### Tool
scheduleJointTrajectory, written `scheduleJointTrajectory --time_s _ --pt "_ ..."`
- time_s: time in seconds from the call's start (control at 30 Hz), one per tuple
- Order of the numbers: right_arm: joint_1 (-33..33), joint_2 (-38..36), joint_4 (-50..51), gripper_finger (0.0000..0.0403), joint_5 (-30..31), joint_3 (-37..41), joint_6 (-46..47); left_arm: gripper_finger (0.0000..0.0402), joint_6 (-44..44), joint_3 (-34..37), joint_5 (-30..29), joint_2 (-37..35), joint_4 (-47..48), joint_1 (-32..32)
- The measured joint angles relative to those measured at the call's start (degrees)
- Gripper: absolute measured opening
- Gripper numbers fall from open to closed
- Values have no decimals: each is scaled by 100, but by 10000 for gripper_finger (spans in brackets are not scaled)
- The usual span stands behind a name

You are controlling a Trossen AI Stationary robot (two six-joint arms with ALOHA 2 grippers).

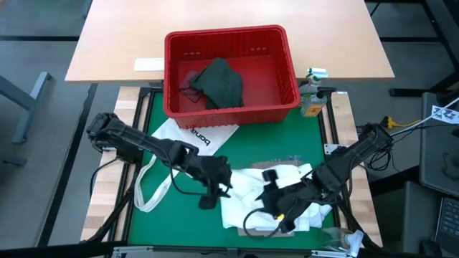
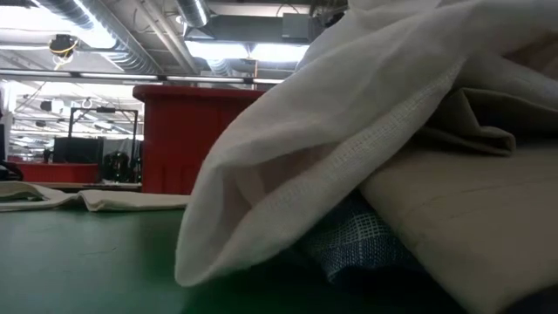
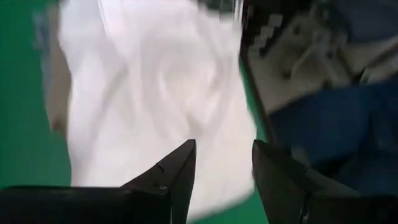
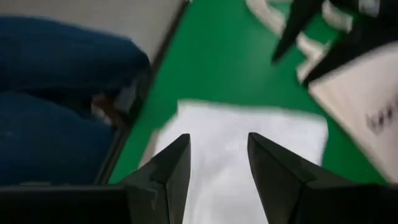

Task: Fold Laundry from Bin
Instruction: Fold the white polo shirt

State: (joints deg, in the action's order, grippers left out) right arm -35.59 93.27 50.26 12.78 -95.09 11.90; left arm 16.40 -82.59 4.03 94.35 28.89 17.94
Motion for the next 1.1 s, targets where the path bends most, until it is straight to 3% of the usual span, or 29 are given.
scheduleJointTrajectory --time_s 0.13,0.33,0.57,0.73,0.83,1.1 --pt "35 0 -1086 160 -124 368 -654 152 17 2 -21 5 760 205" --pt "324 0 -1927 160 -1385 957 -774 152 151 2 -50 9 760 417" --pt "761 213 -2422 160 -2173 1533 -761 152 155 2 -103 11 758 436" --pt "994 511 -2052 160 -2433 1694 -659 152 162 2 -250 15 782 436" --pt "1130 641 -1340 160 -2387 1701 -450 152 162 2 -368 15 777 436" --pt "1241 369 -311 160 -1840 1672 -150 152 153 2 -522 15 770 436"
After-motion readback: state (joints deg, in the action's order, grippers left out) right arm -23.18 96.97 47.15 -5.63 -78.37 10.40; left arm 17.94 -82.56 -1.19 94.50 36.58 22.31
